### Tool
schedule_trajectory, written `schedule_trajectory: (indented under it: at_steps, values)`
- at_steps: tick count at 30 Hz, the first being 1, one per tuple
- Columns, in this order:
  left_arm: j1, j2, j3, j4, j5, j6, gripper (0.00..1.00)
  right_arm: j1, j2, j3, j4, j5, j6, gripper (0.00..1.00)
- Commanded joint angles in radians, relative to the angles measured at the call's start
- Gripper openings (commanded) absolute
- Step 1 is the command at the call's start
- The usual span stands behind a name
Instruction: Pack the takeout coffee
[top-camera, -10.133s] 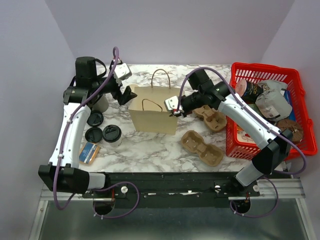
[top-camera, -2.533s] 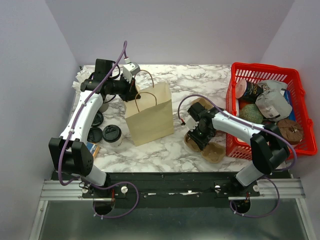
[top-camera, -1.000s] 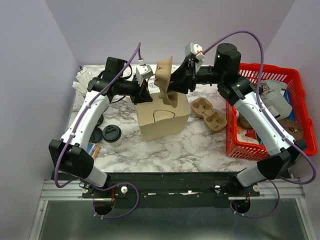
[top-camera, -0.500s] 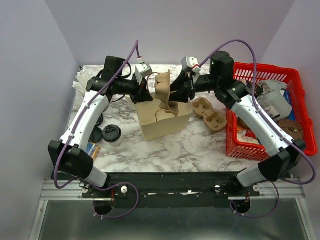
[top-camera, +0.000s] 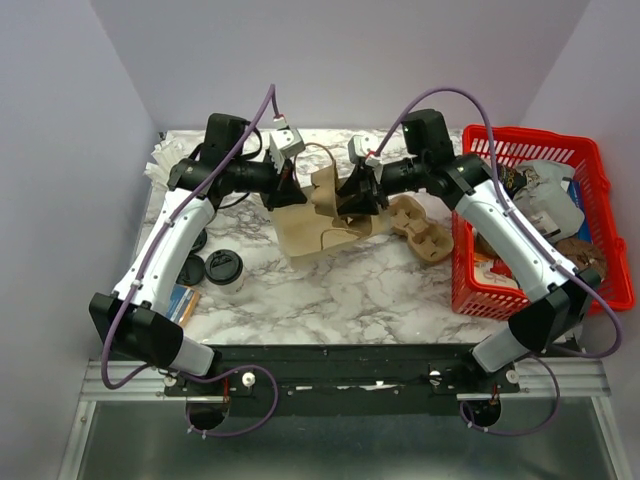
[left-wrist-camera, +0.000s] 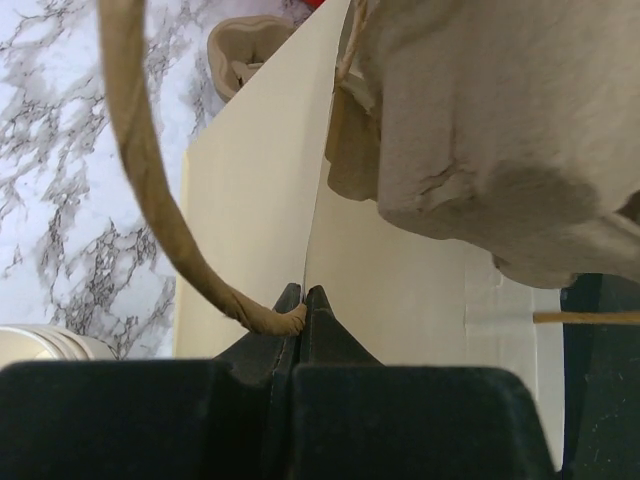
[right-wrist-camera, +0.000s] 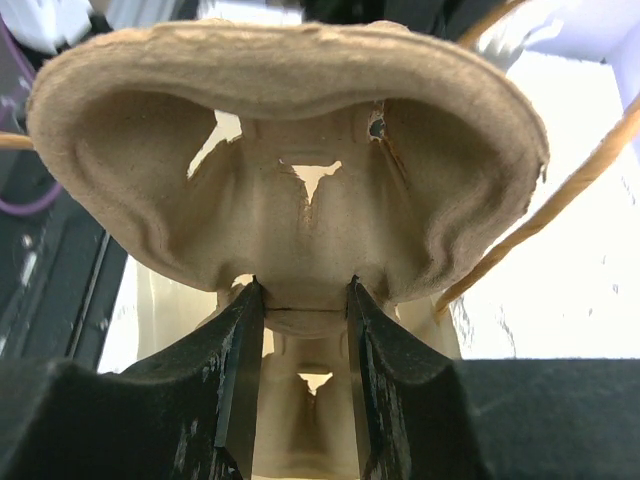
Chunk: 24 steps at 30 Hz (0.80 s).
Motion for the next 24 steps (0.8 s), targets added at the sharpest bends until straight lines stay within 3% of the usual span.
schedule_trajectory:
  at_steps: [1,13,16,17,24]
  values:
    - [-0.009,-0.040,-0.024,0.013,0.026,0.003,0.00,0.019,0.013,0.053,-0.234,0.085,-0.218,0.14]
    - [-0.009,-0.014,-0.046,0.073,0.083,-0.071,0.01,0.159,0.066,0.158,-0.528,0.404,-0.463,0.14]
    - [-0.011,-0.021,-0.061,0.101,0.090,-0.092,0.09,0.179,0.114,0.232,-0.583,0.458,-0.436,0.14]
    - [-0.011,-0.027,-0.064,0.108,0.092,-0.100,0.18,0.188,0.126,0.249,-0.591,0.472,-0.425,0.14]
    - [-0.014,-0.032,-0.104,0.182,0.093,-0.194,0.28,0.243,0.241,0.419,-0.642,0.646,-0.287,0.14]
